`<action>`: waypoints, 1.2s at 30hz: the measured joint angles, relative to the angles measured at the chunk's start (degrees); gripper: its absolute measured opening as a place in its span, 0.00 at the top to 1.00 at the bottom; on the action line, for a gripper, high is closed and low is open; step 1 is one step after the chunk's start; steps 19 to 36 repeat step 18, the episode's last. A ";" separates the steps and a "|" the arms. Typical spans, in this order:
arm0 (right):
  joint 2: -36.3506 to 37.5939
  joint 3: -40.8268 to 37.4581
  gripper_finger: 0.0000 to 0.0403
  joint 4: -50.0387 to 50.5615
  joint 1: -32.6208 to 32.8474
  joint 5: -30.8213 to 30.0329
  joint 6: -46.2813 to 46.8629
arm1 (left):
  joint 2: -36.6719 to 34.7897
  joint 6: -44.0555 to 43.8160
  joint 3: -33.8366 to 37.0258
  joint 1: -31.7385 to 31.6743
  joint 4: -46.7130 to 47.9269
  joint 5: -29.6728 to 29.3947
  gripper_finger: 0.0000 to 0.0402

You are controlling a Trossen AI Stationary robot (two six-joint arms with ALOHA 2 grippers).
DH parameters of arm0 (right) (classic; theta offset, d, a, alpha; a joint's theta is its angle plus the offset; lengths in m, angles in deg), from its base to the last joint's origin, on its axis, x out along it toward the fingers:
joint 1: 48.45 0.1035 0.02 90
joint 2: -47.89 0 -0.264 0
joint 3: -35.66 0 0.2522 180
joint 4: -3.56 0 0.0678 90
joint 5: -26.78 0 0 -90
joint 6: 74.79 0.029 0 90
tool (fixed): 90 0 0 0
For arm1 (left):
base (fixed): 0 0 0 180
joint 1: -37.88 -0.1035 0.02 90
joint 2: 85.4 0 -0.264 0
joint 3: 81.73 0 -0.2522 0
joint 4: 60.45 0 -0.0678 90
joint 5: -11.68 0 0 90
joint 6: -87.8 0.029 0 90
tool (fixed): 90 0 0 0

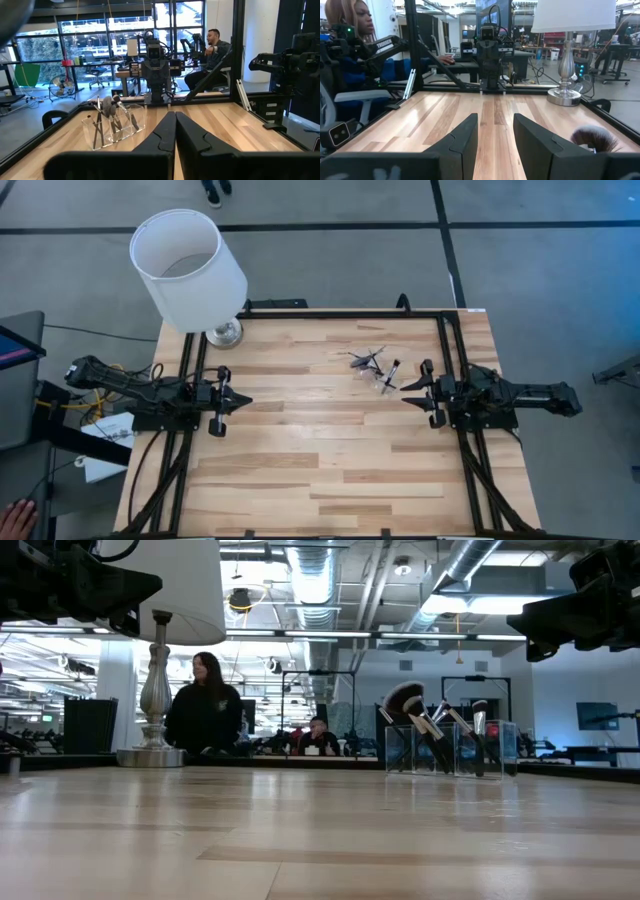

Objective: Put items in baskets/containers
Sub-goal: Return to Home Position

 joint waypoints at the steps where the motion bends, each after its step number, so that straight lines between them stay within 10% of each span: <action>1: 0.01 0.01 0.71 0.00 0.00 0.00 0.00 | 0.00 0.00 0.00 0.02 0.00 0.00 0.98; 36: 0.00 0.00 0.71 0.00 -0.02 0.00 0.00 | 0.00 0.00 0.00 0.00 0.00 0.00 0.98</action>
